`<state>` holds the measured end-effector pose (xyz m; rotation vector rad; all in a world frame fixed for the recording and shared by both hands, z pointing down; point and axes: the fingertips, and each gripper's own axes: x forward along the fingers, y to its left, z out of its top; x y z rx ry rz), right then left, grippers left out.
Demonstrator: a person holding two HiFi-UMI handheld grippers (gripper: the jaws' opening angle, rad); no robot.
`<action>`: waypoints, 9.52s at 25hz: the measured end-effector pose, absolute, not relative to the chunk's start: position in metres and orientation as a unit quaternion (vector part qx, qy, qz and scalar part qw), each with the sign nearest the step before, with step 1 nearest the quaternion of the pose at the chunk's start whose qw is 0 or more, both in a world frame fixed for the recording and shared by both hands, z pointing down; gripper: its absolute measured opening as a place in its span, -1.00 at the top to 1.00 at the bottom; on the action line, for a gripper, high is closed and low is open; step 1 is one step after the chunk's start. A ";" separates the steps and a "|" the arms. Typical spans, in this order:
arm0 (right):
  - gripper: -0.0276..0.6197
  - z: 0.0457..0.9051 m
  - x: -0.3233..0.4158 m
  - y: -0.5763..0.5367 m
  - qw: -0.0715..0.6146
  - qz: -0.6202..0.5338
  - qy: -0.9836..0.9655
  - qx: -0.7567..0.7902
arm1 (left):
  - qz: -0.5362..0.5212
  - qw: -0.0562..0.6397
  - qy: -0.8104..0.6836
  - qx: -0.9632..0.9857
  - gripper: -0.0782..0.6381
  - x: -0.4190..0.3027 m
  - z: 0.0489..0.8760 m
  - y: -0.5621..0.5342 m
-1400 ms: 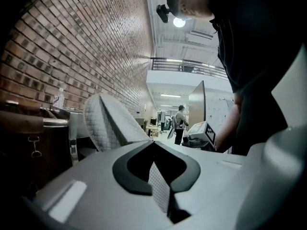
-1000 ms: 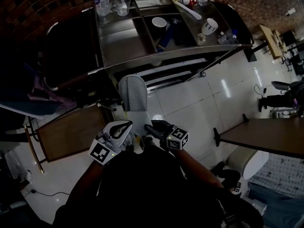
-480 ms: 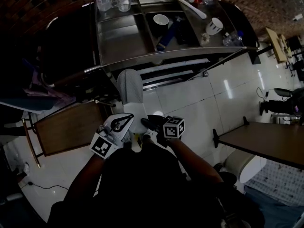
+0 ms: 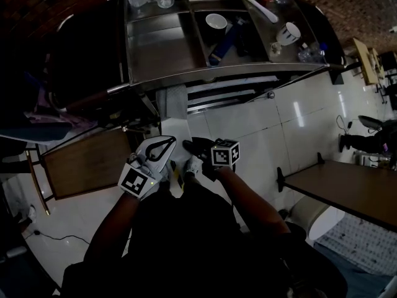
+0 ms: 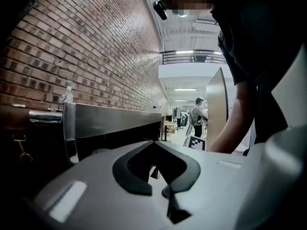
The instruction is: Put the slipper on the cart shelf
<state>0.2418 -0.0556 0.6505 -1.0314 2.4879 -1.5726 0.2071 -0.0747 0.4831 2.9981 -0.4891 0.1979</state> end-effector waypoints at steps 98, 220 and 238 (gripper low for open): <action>0.82 0.562 0.288 -0.179 -0.040 -0.140 0.858 -0.493 | 0.054 0.068 -0.177 0.980 0.78 0.238 0.504 -0.132; 0.91 0.415 -0.222 0.015 -0.028 -0.083 0.931 -0.355 | 0.019 0.056 -0.224 0.973 0.78 -0.248 0.422 0.011; 0.91 0.411 -0.209 0.018 -0.030 -0.076 0.942 -0.327 | 0.018 0.060 -0.242 0.968 0.78 -0.226 0.421 0.021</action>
